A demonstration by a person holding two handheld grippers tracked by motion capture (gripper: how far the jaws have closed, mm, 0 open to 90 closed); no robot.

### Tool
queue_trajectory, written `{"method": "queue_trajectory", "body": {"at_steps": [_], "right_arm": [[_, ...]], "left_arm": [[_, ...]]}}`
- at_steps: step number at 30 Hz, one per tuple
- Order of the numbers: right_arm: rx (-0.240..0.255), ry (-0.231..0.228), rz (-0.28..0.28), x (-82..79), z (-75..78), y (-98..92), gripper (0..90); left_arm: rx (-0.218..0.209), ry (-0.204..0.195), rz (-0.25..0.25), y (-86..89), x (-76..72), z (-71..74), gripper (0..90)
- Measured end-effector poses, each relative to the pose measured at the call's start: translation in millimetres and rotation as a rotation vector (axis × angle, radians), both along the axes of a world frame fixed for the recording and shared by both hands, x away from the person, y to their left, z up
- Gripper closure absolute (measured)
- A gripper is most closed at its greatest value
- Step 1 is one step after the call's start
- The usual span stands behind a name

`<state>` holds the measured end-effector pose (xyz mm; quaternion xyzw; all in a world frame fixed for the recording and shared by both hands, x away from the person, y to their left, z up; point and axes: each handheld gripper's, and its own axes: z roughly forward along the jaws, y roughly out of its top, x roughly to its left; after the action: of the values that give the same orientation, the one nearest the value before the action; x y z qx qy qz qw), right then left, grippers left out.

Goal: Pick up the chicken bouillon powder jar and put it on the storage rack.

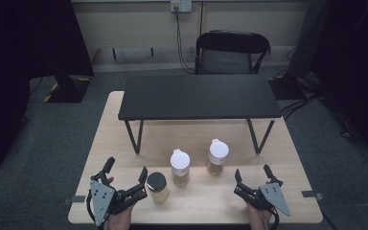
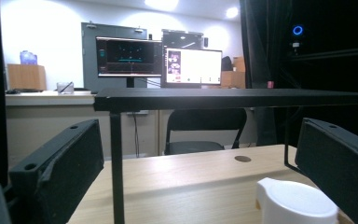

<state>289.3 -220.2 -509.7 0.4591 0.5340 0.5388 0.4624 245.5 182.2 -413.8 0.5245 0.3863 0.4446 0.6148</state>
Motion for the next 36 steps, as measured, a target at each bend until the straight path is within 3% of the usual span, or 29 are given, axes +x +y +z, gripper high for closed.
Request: {"method": "queue_trajectory", "body": {"at_steps": [10, 25, 36], "right_arm": [[-0.001, 0.0, -0.003, -0.1, 0.0, 0.1, 0.7], [-0.001, -0.001, -0.003, -0.2, 0.0, 0.2, 0.6], [0.0, -0.001, -0.002, -0.2, 0.0, 0.2, 0.6]], "left_arm": [[0.005, 0.012, -0.047, -10.5, -1.4, -4.1, 0.5], [0.05, 0.05, -0.091, -24.7, 0.6, -17.8, 1.7], [0.049, 0.098, -0.112, -28.0, 5.2, -34.0, 2.5]]}}
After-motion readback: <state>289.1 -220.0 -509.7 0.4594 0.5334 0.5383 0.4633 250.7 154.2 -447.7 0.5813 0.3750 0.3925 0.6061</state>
